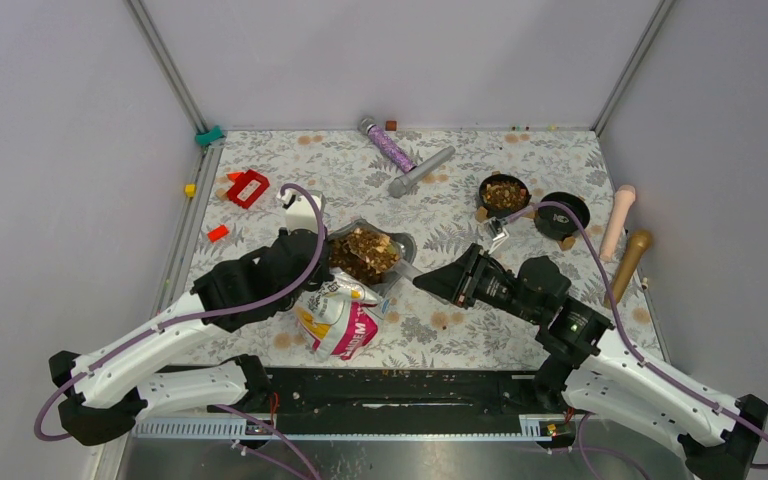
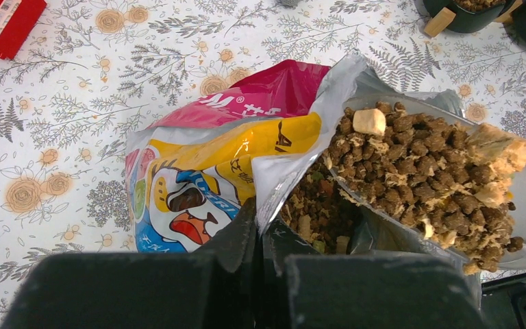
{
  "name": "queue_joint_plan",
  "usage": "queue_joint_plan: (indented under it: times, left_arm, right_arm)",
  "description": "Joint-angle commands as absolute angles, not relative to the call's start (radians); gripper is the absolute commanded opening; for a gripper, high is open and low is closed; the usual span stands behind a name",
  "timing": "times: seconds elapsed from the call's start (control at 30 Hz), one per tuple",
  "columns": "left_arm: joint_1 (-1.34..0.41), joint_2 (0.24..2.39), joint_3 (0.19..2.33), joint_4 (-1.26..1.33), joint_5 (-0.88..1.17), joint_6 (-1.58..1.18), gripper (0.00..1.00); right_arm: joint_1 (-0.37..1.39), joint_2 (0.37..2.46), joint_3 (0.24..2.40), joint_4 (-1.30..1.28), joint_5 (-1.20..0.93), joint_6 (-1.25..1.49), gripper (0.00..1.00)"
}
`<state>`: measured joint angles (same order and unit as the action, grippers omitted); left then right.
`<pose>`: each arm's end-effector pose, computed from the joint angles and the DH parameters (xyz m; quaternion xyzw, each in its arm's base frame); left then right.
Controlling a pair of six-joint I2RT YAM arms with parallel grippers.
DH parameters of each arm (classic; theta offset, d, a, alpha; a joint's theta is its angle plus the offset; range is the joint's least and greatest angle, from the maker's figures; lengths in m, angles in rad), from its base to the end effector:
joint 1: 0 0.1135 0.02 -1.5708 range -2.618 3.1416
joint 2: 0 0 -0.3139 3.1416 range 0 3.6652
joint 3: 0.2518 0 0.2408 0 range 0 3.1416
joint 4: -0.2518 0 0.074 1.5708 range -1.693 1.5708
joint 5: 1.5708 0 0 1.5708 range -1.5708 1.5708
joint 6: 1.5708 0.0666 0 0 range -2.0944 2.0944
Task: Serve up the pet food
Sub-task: Collect the pet food from the pet food bag, then pour the pet food into the pet food bowl.
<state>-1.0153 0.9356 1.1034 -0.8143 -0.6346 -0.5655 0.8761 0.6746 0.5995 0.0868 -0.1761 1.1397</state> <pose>0.1156 -0.1113 0.3874 0.0540 0.8600 -0.1046 0.4965 0.0880 0.1238 0.3535 0.0300 0.7024 0.6322 0.3258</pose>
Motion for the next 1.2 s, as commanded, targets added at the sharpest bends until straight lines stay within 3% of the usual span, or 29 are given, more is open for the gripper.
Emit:
queue_joint_plan:
  times: [0.0, 0.4, 1.0, 1.17]
  left_arm:
    - [-1.039, 0.904, 1.143, -0.685, -0.606, -0.58, 0.0]
    - [-1.041, 0.899, 1.145, -0.684, -0.605, -0.58, 0.0]
    - [-1.051, 0.892, 1.145, -0.68, -0.597, -0.571, 0.0]
    - [-1.052, 0.883, 1.144, -0.68, -0.605, -0.569, 0.0]
  right_arm:
    - [0.871, 0.669, 0.606, 0.123, -0.142, 1.148, 0.0]
    - [0.871, 0.772, 0.615, 0.236, -0.229, 1.167, 0.0]
    - [0.87, 0.918, 0.572, 0.622, -0.032, 1.242, 0.0]
    - [0.87, 0.891, 0.585, 0.565, -0.037, 1.193, 0.0]
